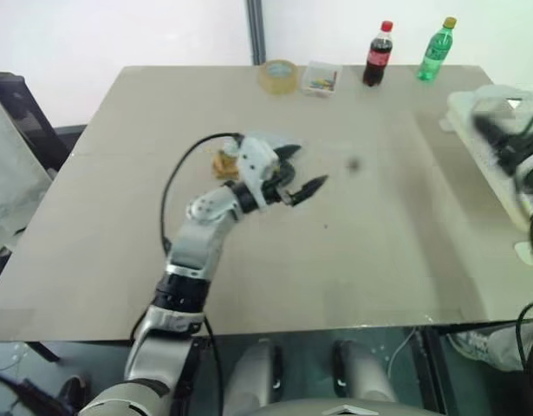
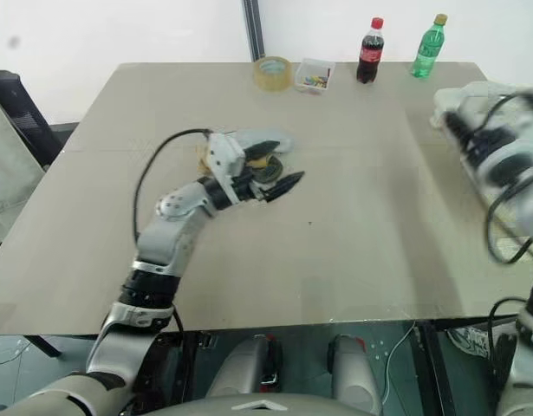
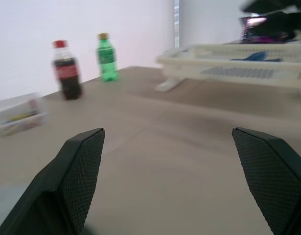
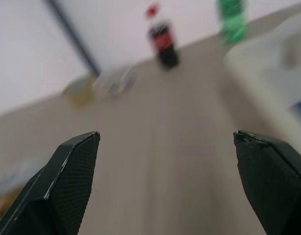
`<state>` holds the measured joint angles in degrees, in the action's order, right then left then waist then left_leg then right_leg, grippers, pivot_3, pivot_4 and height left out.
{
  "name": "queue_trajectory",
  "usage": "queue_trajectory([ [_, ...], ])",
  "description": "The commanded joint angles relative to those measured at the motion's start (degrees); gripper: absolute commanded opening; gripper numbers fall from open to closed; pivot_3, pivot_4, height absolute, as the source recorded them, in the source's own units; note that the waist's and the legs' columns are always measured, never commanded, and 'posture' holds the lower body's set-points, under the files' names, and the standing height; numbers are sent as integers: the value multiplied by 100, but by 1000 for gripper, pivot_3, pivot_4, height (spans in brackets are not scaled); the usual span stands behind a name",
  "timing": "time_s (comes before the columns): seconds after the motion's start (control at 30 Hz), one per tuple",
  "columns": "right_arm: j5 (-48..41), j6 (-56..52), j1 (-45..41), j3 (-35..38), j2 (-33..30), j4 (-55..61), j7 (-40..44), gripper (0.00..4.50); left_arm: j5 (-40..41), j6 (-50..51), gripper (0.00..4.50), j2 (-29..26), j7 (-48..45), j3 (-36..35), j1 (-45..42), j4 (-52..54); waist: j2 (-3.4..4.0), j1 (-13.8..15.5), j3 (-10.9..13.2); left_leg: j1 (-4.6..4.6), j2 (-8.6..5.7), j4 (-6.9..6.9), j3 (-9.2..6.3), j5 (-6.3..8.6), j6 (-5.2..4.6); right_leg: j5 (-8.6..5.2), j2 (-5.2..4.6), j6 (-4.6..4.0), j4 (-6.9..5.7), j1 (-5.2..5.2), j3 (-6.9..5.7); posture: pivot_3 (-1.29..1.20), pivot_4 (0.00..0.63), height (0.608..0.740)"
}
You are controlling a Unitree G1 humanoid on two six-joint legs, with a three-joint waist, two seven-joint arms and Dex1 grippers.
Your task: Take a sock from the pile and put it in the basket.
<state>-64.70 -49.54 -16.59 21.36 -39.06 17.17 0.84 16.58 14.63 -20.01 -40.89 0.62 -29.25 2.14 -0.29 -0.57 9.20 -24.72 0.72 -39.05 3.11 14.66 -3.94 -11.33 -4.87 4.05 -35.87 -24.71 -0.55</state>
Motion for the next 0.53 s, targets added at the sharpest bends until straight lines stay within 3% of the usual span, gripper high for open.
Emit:
queue_trajectory([
  [0.03, 1021, 953, 668, -446, -55, 310, 1365, 4451, 151, 480, 4500, -266, 260, -330, 564, 763, 1, 20, 1, -1, -4, -2, 1, 0, -1, 0, -3, 0, 0, 0, 0, 0, 150, 740],
  [0.13, 1861, 1914, 1419, -898, 37, 159, 2549, 4451, 217, 855, 4500, -529, 457, -638, 1551, 1415, -1, 23, 2, 0, -11, -18, 10, 11, -18, 1, -10, 4, 5, 5, 5, 0, 150, 740],
  [0.27, 2220, 2879, 2228, -751, 35, -387, 4063, 4451, 420, 1102, 4500, -663, 628, -1165, 3288, 2509, -15, -15, 0, 13, 0, -17, 14, 15, -16, 2, -7, 9, 9, 12, 8, 0, 150, 740],
  [0.43, 2167, 2924, 2580, -407, -224, -582, 4893, 4451, 537, 1080, 4500, -665, 729, -1515, 4367, 3098, -18, 35, 4, 27, 6, -29, 14, 9, -6, -7, -12, -21, 0, 21, 5, 0, 150, 740],
  [0.53, 2039, 2655, 2626, -254, -260, -577, 4932, 4451, 606, 1040, 4500, -643, 773, -1614, 4583, 3260, -20, 35, 3, 102, 14, -25, 19, 27, 23, -21, -24, -4, 4, 83, 6, 0, 150, 740],
])
